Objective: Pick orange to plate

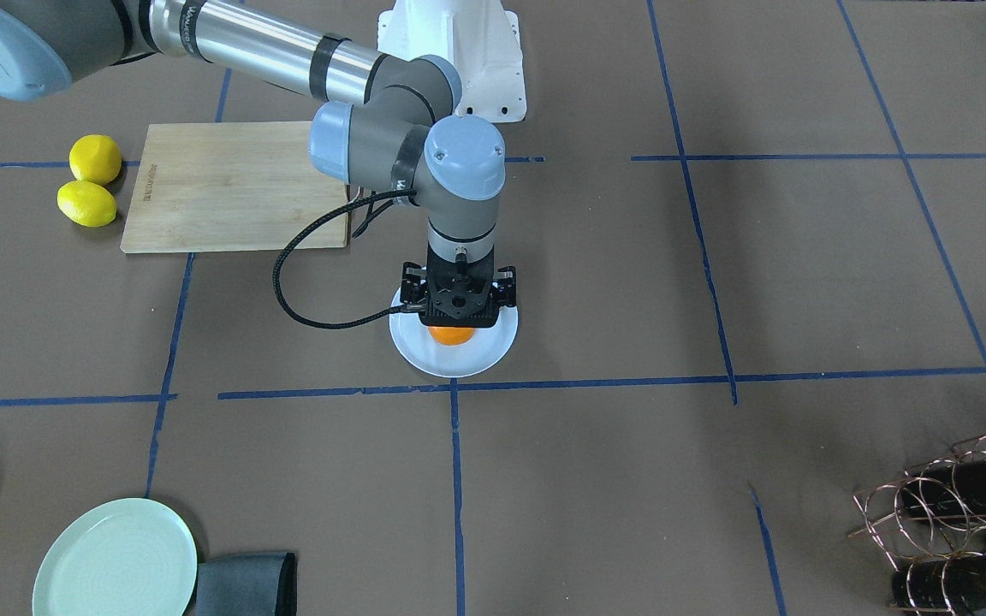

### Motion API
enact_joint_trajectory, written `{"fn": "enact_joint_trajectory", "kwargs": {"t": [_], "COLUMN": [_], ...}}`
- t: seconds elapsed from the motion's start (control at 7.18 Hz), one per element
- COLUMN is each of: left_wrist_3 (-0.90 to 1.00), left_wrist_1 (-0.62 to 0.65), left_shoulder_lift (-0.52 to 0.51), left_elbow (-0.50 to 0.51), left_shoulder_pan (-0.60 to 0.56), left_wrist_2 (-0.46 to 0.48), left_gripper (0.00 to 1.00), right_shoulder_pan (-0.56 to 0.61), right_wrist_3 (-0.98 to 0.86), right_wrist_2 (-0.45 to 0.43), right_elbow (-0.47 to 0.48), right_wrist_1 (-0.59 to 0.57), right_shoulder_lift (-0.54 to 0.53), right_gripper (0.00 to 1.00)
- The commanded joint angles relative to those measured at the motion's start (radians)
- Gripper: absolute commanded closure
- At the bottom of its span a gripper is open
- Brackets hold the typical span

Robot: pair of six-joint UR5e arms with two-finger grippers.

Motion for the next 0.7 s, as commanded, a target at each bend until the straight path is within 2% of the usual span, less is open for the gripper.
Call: {"fn": "enact_joint_trajectory", "kwargs": {"t": [0.0, 0.14, 0.28, 0.42, 0.56], "left_wrist_3": [-0.003, -0.003, -0.001, -0.001, 0.0], "left_wrist_1": [0.001, 0.006, 0.033, 0.122, 0.159], "left_shoulder_lift": [0.0, 0.0, -0.002, -0.02, -0.021], "left_elbow": [-0.001, -0.004, -0.004, -0.007, -0.025], "left_shoulder_pan": [0.0, 0.0, 0.0, 0.002, -0.002], "left_wrist_2": [0.003, 0.006, 0.006, 0.006, 0.005], "left_gripper": [0.0, 0.0, 0.0, 0.0, 0.0], "right_shoulder_pan": [0.163, 0.235, 0.318, 0.41, 0.502], "right_wrist_3": [-0.119, -0.275, -0.447, -0.608, -0.78], "right_wrist_2": [0.206, 0.255, 0.268, 0.277, 0.341], "right_elbow": [0.152, 0.295, 0.421, 0.493, 0.524], "right_wrist_1": [-0.092, -0.21, -0.308, -0.362, -0.369], "right_shoulder_lift": [-0.057, -0.141, -0.232, -0.31, -0.402], "right_gripper": [0.0, 0.0, 0.0, 0.0, 0.0]}}
